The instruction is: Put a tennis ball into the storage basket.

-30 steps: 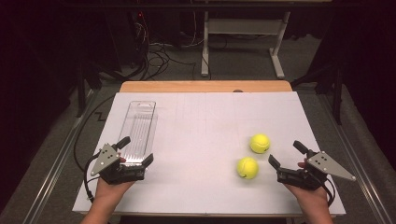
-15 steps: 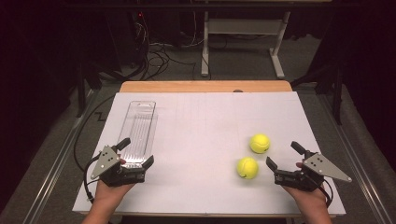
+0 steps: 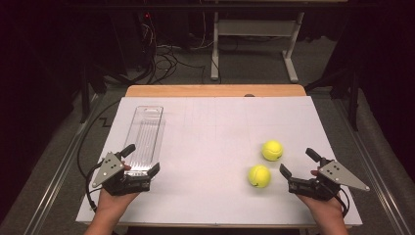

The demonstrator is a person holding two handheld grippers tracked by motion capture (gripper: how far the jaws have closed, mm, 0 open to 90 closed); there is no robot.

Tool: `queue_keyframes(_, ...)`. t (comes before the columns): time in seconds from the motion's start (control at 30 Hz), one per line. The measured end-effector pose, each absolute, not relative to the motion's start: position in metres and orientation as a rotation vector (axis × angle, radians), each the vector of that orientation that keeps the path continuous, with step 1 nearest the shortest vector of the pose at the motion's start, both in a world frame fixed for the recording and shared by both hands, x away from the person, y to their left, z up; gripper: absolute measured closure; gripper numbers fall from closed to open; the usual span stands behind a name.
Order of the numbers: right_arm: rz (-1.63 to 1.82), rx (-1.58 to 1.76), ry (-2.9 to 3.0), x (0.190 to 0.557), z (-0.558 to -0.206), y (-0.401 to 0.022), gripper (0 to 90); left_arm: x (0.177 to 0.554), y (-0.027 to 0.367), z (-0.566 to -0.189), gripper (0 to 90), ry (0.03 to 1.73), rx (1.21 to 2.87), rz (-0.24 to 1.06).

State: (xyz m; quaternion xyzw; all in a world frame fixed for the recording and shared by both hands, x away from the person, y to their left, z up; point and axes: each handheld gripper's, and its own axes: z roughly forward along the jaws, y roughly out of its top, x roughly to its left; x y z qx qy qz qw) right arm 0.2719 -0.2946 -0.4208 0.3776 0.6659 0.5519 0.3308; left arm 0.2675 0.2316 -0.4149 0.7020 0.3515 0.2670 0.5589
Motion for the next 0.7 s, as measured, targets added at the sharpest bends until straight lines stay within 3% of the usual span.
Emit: queue_keyframes(0.7,1.444,0.997,1.773,0.2723,-0.4247,-0.2912,0.2,0.2679,0.2297,-0.4164,0.7,0.835,1.688,0.615)
